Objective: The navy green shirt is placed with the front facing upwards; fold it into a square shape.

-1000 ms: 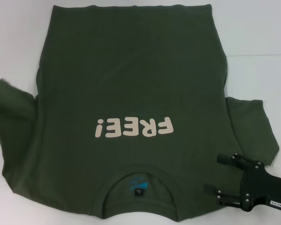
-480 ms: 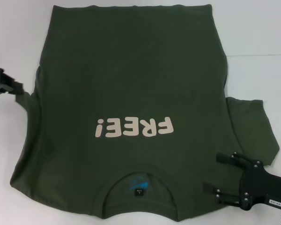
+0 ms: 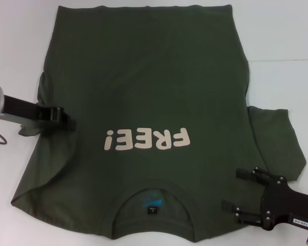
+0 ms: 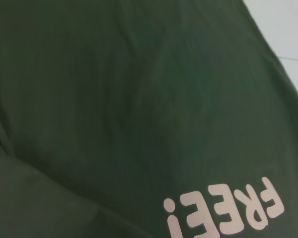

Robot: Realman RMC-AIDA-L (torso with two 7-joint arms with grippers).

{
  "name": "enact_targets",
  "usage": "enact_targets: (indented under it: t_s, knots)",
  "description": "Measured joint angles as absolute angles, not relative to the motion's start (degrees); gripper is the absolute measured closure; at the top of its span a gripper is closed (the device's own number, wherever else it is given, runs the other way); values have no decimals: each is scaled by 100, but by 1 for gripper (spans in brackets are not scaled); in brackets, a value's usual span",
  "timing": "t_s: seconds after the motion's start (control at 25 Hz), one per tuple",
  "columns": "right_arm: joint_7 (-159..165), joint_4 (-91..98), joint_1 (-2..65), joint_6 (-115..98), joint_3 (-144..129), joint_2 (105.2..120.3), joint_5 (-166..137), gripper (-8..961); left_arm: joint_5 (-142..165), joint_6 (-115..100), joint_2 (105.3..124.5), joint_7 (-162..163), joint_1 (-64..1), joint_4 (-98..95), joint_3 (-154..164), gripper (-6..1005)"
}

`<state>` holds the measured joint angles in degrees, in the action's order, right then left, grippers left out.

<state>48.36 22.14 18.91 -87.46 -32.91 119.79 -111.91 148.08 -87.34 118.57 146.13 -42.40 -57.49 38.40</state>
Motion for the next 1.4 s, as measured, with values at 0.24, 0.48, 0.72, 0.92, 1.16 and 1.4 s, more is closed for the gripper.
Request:
enact_targets:
  t_s: [0.24, 0.48, 0.72, 0.92, 1.16, 1.4]
  knots:
    - [4834, 2215, 1890, -8744, -3290, 11979, -11204, 29, 14816, -8474, 11911, 14587, -4216, -5434, 4042, 944]
    - [4834, 2215, 1886, -8744, -3281, 11979, -11208, 28, 14774, -8317, 12052, 14601, -4142, -5316, 4092, 939]
    - [4834, 2215, 1881, -8746, -3279, 11979, -11208, 28, 14426, -8337, 11993, 14602, -4169, -4778, 4063, 802]
    - [4834, 2215, 1860, -8779, -3278, 11979, -11204, 29, 14371, -8314, 11872, 14640, -4091, -4701, 3851, 619]
    - [4834, 2215, 1828, -8788, -3278, 11979, -11202, 29, 14364, -8298, 11376, 14685, -4000, -4353, 2798, 371]
    - [4836, 2215, 1823, -8793, -3296, 11979, -11216, 29, 14406, -7865, 11132, 14794, -3832, -3923, 2098, 146]
